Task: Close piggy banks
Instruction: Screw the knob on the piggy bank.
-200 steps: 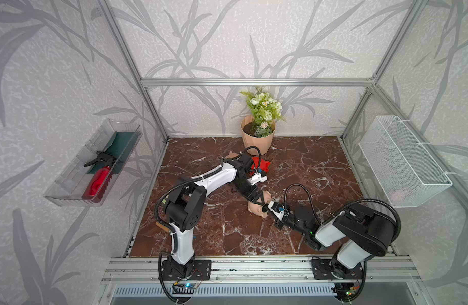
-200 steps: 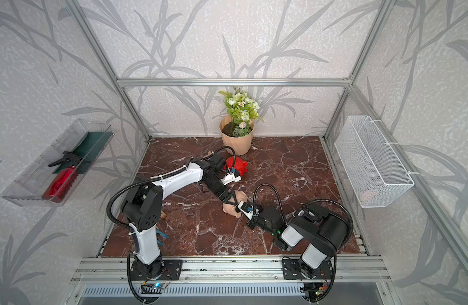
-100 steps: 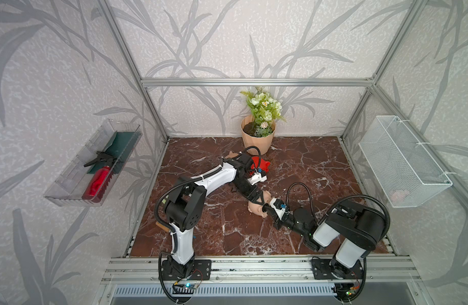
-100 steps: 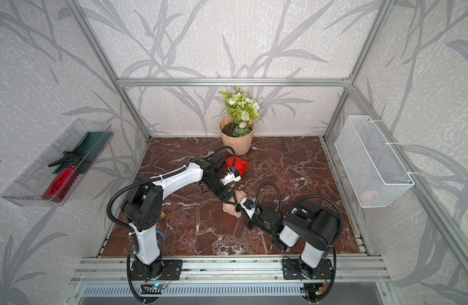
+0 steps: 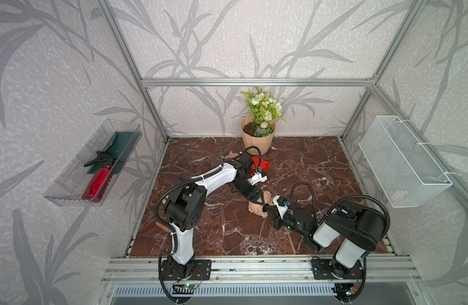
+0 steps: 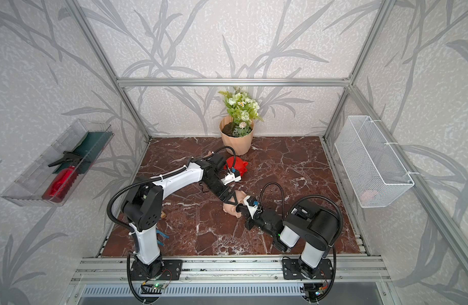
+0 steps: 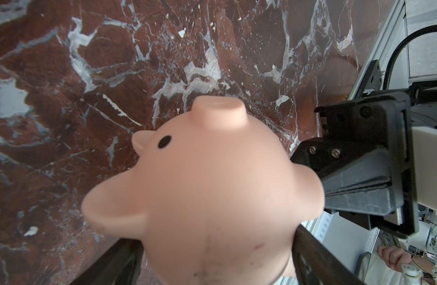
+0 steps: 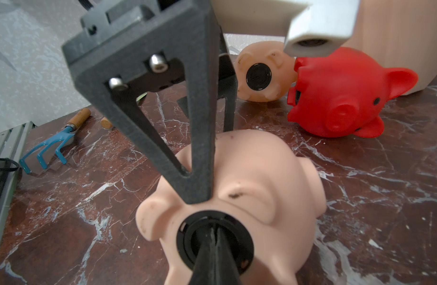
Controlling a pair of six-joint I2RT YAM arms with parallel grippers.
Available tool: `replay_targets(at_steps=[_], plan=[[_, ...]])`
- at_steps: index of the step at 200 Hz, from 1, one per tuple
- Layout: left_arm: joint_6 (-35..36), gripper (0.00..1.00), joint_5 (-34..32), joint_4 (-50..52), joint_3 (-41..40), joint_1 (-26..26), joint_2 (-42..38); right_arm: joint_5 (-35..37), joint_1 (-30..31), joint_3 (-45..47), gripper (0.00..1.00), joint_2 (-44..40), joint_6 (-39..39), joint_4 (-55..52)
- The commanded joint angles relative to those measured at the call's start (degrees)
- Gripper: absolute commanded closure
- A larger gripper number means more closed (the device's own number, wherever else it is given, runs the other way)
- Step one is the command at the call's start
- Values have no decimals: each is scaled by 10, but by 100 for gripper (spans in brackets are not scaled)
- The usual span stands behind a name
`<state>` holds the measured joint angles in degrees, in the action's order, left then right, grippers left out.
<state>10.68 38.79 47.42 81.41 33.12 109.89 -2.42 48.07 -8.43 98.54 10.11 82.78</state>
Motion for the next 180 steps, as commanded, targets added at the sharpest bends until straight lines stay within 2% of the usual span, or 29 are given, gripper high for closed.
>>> replay_targets(at_steps=[1,180], plan=[[14,13,-1,35,-3,6,19,28,-2,16,100,5,43,-23],[13,13,-8,37,-4,9,19,19,-2,7,100,18,280,-23]])
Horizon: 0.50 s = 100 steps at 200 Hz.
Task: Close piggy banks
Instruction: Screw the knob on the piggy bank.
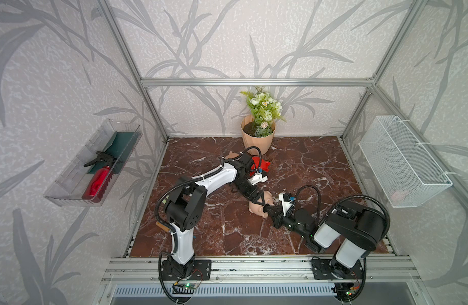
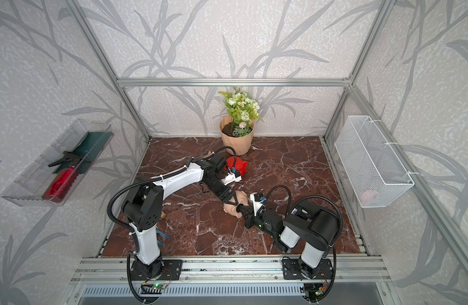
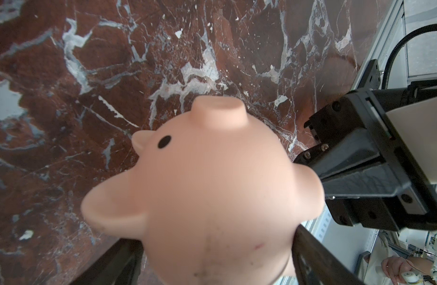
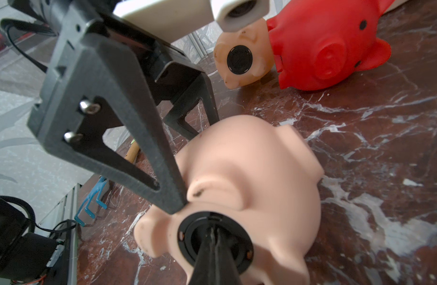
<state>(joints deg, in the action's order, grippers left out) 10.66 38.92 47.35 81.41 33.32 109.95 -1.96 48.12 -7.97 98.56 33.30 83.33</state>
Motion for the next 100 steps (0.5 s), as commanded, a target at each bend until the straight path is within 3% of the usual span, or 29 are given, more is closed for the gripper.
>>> replay_targets(at_steps=[1,100], plan=[[13,13,-9,37,-4,7,19,14,-2,2,100,18,49,-28],[15,13,-8,37,-4,7,18,44,-1,12,100,23,87,-28]])
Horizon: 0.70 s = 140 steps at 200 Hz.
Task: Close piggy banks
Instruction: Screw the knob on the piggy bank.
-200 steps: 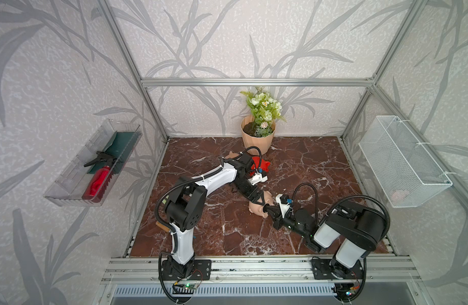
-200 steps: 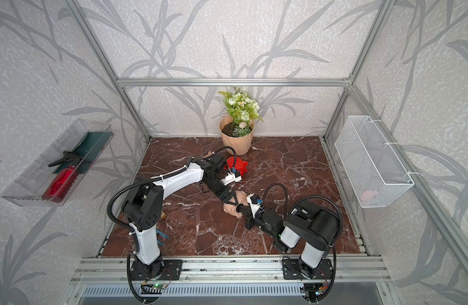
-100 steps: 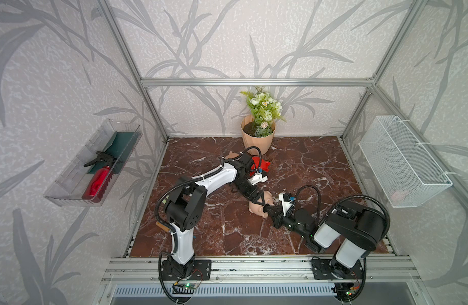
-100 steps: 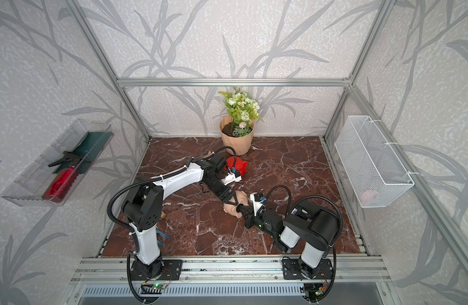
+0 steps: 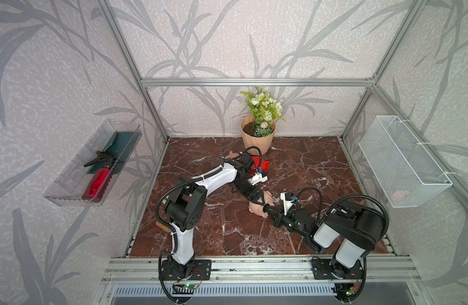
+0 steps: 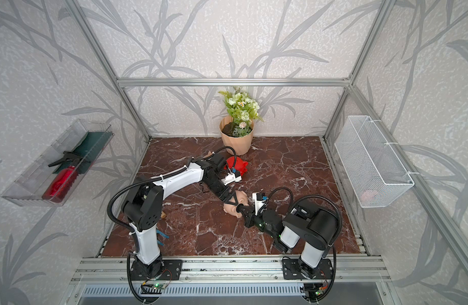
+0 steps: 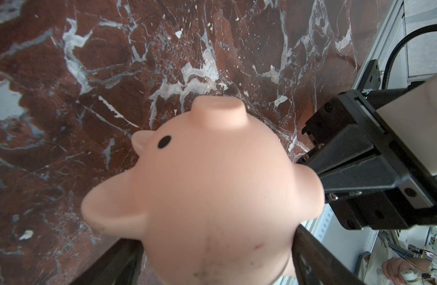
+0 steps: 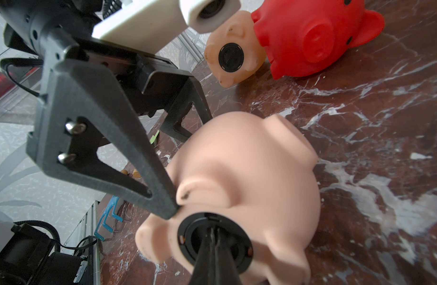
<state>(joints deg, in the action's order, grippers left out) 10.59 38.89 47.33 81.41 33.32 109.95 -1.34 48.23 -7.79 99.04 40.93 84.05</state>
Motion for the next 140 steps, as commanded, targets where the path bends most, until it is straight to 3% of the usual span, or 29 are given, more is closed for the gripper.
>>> replay_targets(at_steps=[1,67,92,140], plan=[[15,13,-7,38,-4,7,18,37,-2,10,100,19,10,-35],[13,13,-13,35,-5,7,15,36,1,10,100,10,-10,-35],[9,12,-18,32,-4,6,13,29,6,7,100,7,-58,-35],[-1,9,-26,22,-4,6,7,37,6,21,79,-33,-97,-54]])
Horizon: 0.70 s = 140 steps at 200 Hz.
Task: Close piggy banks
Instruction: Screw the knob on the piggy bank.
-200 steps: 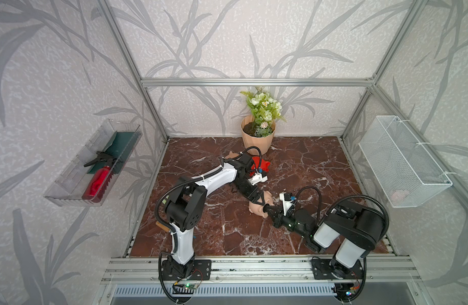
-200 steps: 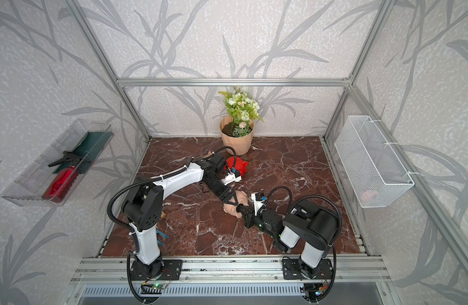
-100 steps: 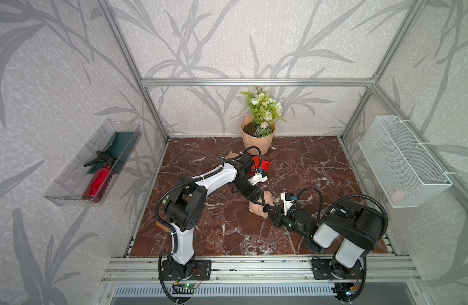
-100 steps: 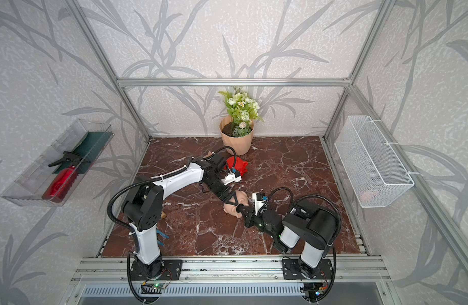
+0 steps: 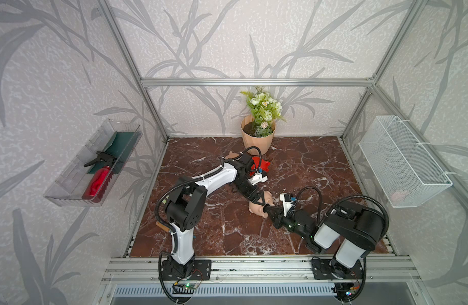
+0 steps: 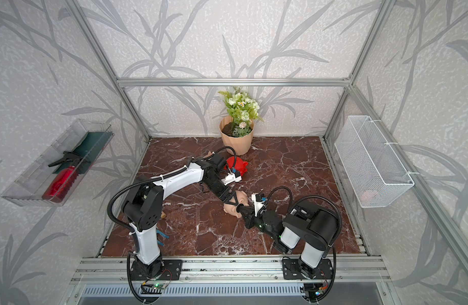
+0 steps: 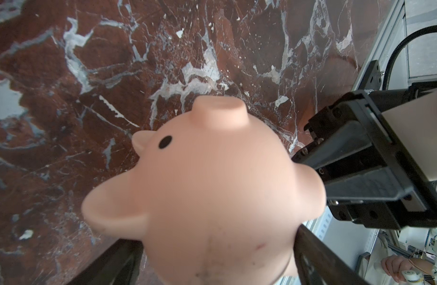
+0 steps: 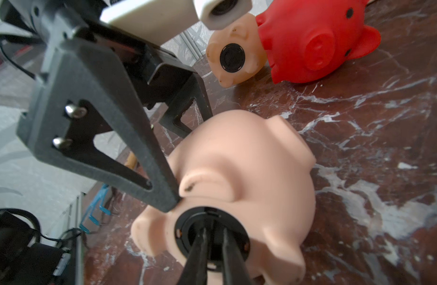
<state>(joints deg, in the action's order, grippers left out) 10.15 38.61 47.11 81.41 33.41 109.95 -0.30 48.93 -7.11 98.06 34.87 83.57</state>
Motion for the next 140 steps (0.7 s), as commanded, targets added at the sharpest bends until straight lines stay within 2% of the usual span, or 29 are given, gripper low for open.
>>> replay_targets(at_steps=[1,40,68,88,125,140], plan=[[3,9,-24,24,-4,6,6,27,-1,15,79,-24,-37,-52],[-6,9,-31,14,-10,6,1,22,-1,29,80,-79,-72,-93],[-14,9,-35,4,-10,6,-10,32,-1,38,83,-151,-95,-172],[-20,9,-37,1,-5,6,-16,37,-1,29,83,-231,-112,-269],[-27,8,-43,-6,0,5,-31,76,-1,-16,83,-414,-143,-542],[-33,7,-39,-15,-1,6,-42,107,-1,-20,83,-472,-138,-593]])
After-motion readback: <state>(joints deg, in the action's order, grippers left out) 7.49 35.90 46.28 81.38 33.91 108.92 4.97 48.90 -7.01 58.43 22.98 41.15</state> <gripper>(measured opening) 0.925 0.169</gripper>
